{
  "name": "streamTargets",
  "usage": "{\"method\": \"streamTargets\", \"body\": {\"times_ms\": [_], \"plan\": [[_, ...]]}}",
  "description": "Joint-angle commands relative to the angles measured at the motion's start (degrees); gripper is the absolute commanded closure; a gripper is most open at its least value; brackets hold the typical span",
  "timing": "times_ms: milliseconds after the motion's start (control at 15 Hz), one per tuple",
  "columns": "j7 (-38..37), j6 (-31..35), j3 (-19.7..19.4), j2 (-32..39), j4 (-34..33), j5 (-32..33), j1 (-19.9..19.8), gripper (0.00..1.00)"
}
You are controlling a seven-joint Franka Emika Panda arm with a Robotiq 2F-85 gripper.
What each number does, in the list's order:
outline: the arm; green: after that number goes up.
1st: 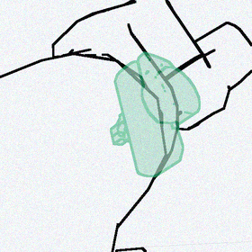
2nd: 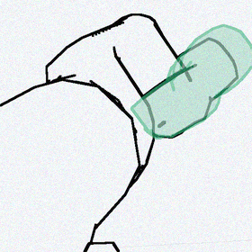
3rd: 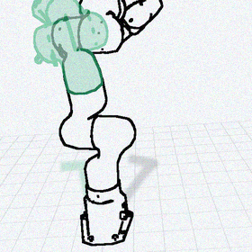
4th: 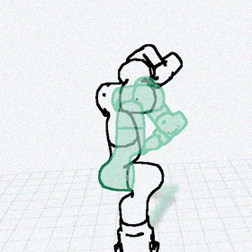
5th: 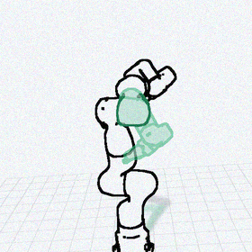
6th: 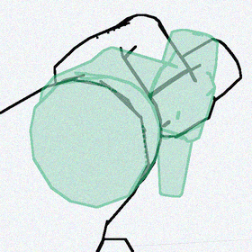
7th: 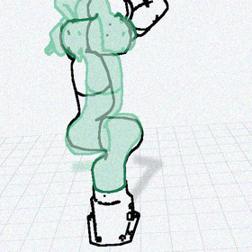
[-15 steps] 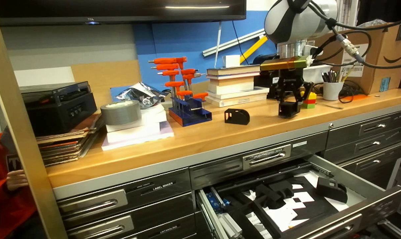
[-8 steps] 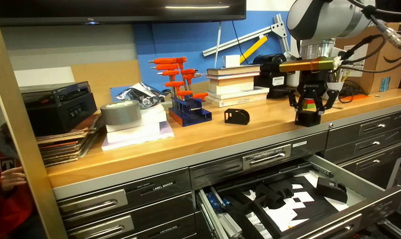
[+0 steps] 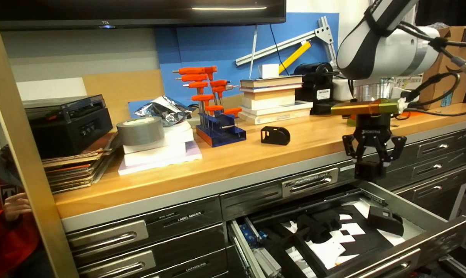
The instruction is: Put the black objects in the open drawer then close the drawer
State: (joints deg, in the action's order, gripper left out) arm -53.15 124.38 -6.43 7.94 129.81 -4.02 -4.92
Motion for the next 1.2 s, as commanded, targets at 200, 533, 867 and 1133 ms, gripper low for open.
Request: {"method": "streamTargets", "body": {"times_ms": [200,533,867,1133], "plan": [[2.15,5.79,0.19,3.77,3.36,-2.55,0.57,0.69],[4.47,8.82,1.13,6.96,4.50,-5.50,1.25,0.69],[5.19,8.18,1.63,9.85,3.90,-6.21,2.39,0.69],[5.41,7.80,1.67,11.19,3.56,-7.05,2.63,0.19]]}}
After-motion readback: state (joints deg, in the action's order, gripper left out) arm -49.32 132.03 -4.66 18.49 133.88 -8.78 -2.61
